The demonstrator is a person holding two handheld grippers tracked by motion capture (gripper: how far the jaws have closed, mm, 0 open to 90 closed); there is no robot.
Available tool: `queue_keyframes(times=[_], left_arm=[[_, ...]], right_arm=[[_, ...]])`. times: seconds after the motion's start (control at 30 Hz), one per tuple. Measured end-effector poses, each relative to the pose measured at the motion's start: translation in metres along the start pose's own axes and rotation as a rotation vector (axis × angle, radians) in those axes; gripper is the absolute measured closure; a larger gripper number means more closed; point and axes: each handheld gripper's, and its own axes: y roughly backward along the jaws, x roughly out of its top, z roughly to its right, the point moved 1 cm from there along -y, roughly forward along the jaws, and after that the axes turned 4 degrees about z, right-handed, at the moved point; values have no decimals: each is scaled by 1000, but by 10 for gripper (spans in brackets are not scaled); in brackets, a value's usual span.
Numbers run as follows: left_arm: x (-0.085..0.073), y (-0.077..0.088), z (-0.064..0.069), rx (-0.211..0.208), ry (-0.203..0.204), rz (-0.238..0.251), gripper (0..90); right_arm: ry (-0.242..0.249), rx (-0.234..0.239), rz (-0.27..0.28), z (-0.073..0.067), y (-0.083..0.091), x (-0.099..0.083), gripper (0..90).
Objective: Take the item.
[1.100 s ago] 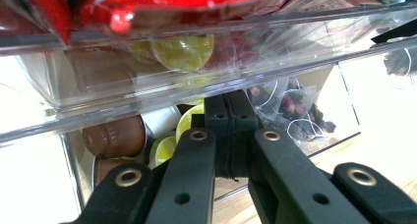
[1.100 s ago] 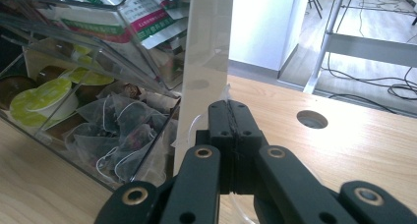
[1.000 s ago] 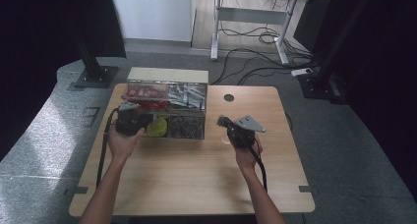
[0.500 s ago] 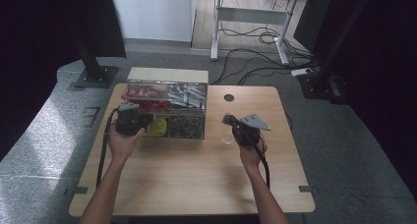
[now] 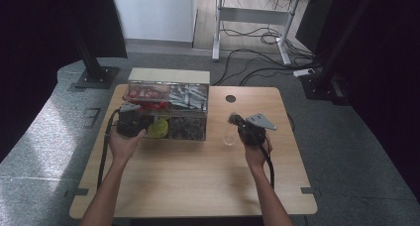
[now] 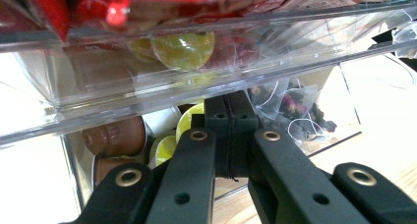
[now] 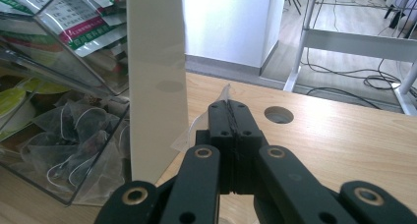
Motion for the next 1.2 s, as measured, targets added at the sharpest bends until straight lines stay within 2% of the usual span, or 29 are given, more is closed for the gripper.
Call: queue_keyframes(times=[0.37,0.5,0.8,0.9,1.2], left_arm=[[0,0,0,2,-2,-1,899],[-1,-1,0,2,-2,-2,899],[-1,-1,1,1,-3,-3,899],[-1,-1,1,0,-2,-3,899],[-1,-2,1,0,-2,-1,899]], right_arm=[[13,-16,-20,5,-6,-3,881],[27,-16,-34,5,-8,-3,794],[25,-19,-21,3,-4,-4,725],[26,-16,-19,2,-3,-5,678],[37,21,-16,-5,2,-9,604]])
